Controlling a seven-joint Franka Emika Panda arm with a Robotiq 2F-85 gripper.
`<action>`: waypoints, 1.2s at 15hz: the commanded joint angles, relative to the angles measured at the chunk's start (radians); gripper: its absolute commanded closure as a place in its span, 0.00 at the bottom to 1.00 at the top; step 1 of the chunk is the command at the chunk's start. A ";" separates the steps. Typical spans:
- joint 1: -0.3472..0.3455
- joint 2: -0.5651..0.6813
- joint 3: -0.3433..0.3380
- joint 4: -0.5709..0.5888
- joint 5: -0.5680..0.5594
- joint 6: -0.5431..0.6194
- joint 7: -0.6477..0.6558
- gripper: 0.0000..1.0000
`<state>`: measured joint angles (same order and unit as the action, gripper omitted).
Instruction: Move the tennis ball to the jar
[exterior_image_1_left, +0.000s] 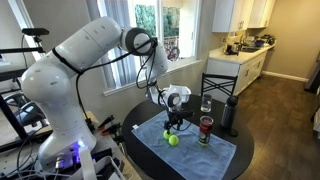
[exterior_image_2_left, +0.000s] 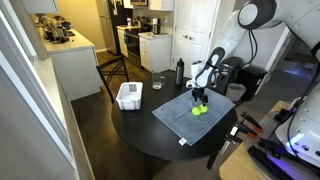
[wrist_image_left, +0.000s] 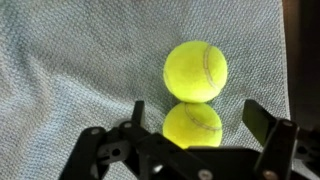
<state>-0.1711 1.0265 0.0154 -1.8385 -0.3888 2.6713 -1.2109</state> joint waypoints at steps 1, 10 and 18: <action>-0.029 0.027 0.012 -0.013 0.036 0.046 0.004 0.00; -0.058 0.051 0.082 -0.034 0.059 0.086 -0.024 0.00; -0.070 0.063 0.082 -0.028 0.062 0.065 -0.029 0.26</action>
<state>-0.2216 1.0942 0.0892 -1.8490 -0.3446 2.7198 -1.2109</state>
